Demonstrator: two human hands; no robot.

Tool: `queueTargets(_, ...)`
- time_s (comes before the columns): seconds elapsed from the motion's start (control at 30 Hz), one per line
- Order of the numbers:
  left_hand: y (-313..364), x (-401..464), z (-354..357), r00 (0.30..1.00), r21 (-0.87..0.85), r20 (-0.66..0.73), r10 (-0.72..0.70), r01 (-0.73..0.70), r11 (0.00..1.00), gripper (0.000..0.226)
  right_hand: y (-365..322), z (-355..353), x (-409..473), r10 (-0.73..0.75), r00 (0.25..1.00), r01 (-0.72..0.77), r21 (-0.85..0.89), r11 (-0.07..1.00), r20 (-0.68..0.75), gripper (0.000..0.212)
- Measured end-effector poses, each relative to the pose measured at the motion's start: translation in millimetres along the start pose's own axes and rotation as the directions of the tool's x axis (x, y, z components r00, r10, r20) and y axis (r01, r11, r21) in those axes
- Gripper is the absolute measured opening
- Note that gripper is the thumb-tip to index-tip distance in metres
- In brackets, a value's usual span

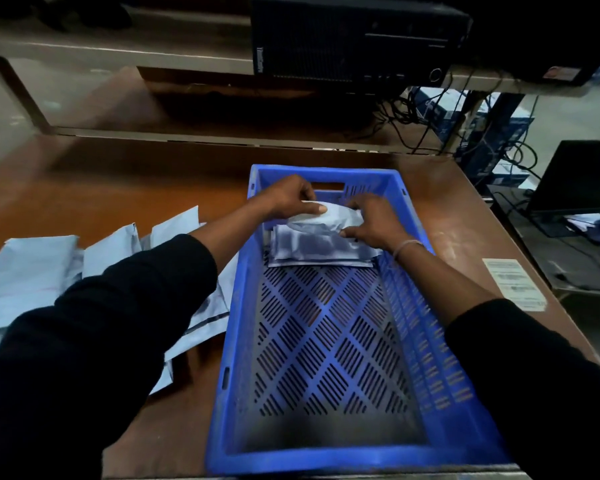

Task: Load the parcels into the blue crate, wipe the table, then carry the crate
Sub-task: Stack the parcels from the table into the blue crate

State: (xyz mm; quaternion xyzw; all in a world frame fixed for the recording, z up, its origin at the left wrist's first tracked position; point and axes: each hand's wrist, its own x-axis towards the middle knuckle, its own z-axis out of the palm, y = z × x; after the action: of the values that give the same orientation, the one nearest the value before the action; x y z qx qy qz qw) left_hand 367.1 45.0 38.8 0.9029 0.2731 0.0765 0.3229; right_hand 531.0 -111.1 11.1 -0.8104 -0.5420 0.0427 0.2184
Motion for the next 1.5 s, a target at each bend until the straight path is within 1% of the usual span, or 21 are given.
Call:
queueTargets(0.07,-3.0,7.5,5.9,0.999,0.168,0.028,-0.021,0.016,0.986,0.034,5.3,10.0,2.8,0.073,0.997,-0.072,-0.034,0.997,0.022,0.055)
queueTargets(0.13,-4.4,13.6,14.1,0.995,0.322,0.081,-0.061,0.031,0.946,0.039,7.2,19.8,3.3,0.119,0.993,-0.118,-0.057,0.991,0.026,0.049)
queueTargets(0.2,-4.9,16.3,21.8,0.985,0.418,0.139,-0.102,0.036,0.908,0.047,6.4,29.5,2.1,0.148,0.989,-0.146,-0.077,0.986,0.02,0.039)
queueTargets(0.27,-3.8,14.7,26.4,0.972,0.463,0.2,-0.126,0.019,0.886,0.052,4.6,37.3,0.0,0.151,0.989,-0.149,-0.136,0.979,-0.003,0.033)
queueTargets(0.37,-3.4,9.8,28.7,0.935,0.566,0.318,-0.159,-0.052,0.823,0.05,6.6,43.2,-1.7,0.062,0.997,-0.069,-0.259,0.963,-0.036,0.027)
queueTargets(0.4,-3.2,7.5,29.5,0.915,0.598,0.362,-0.179,-0.081,0.798,0.05,7.0,45.2,-2.5,0.035,0.999,-0.037,-0.286,0.958,-0.014,0.027)
queueTargets(0.47,-2.8,4.4,31.0,0.878,0.632,0.424,-0.221,-0.112,0.767,0.053,7.1,49.6,-2.4,0.038,0.997,-0.016,-0.306,0.952,0.064,0.033)
queueTargets(0.57,1.1,0.3,32.4,0.86,0.651,0.447,-0.247,-0.124,0.749,0.056,4.6,50.7,-2.7,0.078,0.987,-0.027,-0.336,0.941,0.139,0.039)
queueTargets(0.67,8.9,-7.2,28.5,0.883,0.626,0.42,-0.209,-0.116,0.771,0.055,0.4,44.6,-7.0,0.105,0.986,-0.065,-0.28,0.958,0.131,0.043)
queueTargets(0.77,15.0,-20.3,17.1,0.926,0.536,0.36,-0.11,-0.109,0.837,0.054,-3.6,36.3,-8.6,0.158,0.987,-0.154,-0.08,0.985,0.039,0.039)
queueTargets(0.83,15.9,-34.3,4.5,0.965,0.433,0.262,-0.011,-0.108,0.895,0.049,-14.4,28.9,-5.0,0.152,0.988,-0.152,0.024,0.988,0.008,0.035)
queueTargets(0.93,6.7,-61.0,-19.4,0.99,0.257,0.033,0.134,-0.138,0.956,0.041,-44.4,13.9,-0.1,0.159,0.986,-0.146,0.209,0.967,-0.046,0.025)
queueTargets(1.03,-19.5,-93.3,-44.8,0.957,0.031,-0.23,0.179,-0.177,0.984,0.037,-86.2,4.0,0.2,0.137,0.985,-0.087,0.397,0.914,-0.1,0.009)
queueTargets(1.1,-50.1,-114.0,-59.9,0.931,-0.121,-0.341,0.13,-0.18,0.976,0.032,-120.9,1.6,-0.2,0.11,0.99,-0.051,0.509,0.859,-0.087,0.01)
queueTargets(1.13,-66.0,-125.1,-66.7,0.927,-0.178,-0.367,0.075,-0.149,0.973,0.03,-139.4,2.1,0.9,0.09,0.993,-0.036,0.546,0.837,-0.073,0.011)
queueTargets(1.2,-97.7,-147.0,-76.9,0.92,-0.299,-0.385,-0.072,-0.05,0.953,0.025,-176.1,6.3,4.2,0.033,0.999,-0.009,0.581,0.814,-0.031,0.013)
queueTargets(1.27,-125.6,-168.0,-83.7,0.9,-0.418,-0.368,-0.233,0.064,0.906,0.022,-211.4,15.7,7.6,-0.037,0.998,-0.003,0.564,0.826,0.06,0.015)
queueTargets(1.33,-145.2,-186.5,-87.9,0.876,-0.49,-0.339,-0.342,0.146,0.86,0.019,-242.7,31.3,10.7,-0.077,0.969,-0.061,0.528,0.847,0.235,0.016)
queueTargets(1.4,-157.2,-202.7,-89.6,0.861,-0.535,-0.336,-0.383,0.16,0.83,0.018,-269.0,50.8,12.5,-0.043,0.902,-0.149,0.404,0.903,0.429,0.019)
queueTargets(1.43,-161.6,-209.6,-90.2,0.855,-0.554,-0.334,-0.397,0.162,0.816,0.019,-278.0,61.5,13.8,-0.004,0.871,-0.179,0.323,0.929,0.492,0.02)
queueTargets(1.5,-170.1,-219.4,-90.1,0.849,-0.585,-0.324,-0.418,0.168,0.794,0.02,-287.3,84.7,19.3,0.071,0.837,-0.224,0.22,0.95,0.543,0.022)
